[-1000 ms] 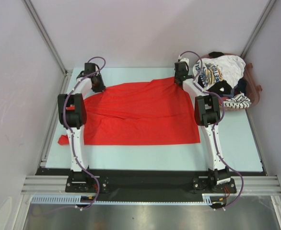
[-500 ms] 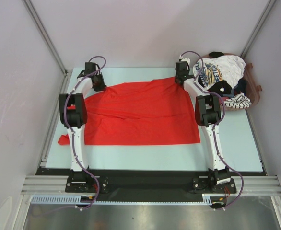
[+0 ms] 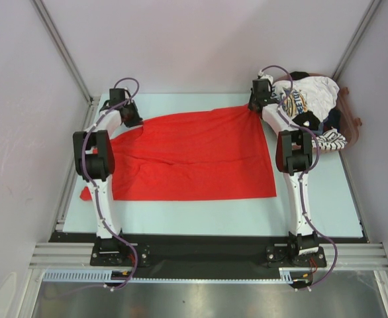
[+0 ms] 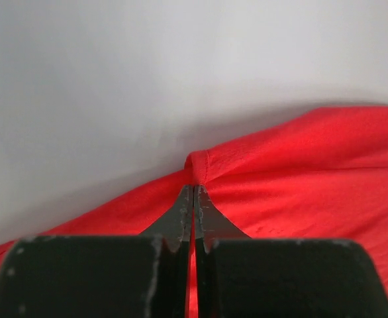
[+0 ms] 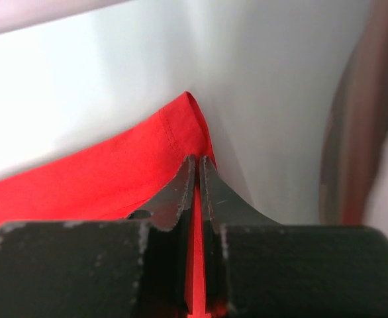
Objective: Fold and stack the tank tops
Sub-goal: Fold the tank top
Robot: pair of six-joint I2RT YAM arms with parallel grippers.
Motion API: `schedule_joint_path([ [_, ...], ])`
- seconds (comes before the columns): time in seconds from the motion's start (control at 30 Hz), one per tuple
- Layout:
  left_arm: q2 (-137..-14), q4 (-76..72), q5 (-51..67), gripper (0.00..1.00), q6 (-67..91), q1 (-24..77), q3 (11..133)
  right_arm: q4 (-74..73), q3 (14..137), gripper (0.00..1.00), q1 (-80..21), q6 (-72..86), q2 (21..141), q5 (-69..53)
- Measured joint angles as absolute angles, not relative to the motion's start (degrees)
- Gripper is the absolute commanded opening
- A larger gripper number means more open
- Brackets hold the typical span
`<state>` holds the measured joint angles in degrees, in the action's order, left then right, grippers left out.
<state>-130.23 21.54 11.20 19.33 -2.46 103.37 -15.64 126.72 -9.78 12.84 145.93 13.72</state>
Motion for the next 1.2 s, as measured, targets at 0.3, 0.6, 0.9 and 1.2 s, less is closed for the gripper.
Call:
schedule_joint_path([
  [0.3,-129.29,19.22,12.99,0.0,20.21,-3.09,102.87,-16.01,126.41,0.06,-8.93,14.57,144.44,9.74],
  [0.6,-129.29,18.06,15.73,0.0,20.78,-3.14,102.87,-16.01,126.41,0.13,-8.78,15.66,144.44,7.05],
  [0.9,-129.29,18.06,16.78,0.0,20.93,-3.14,102.87,-16.05,126.41,0.2,-8.73,16.32,144.66,5.82],
  [1.2,-129.29,18.09,16.97,0.0,20.93,-3.14,102.87,-16.69,126.41,0.33,-8.62,16.01,145.08,6.42],
])
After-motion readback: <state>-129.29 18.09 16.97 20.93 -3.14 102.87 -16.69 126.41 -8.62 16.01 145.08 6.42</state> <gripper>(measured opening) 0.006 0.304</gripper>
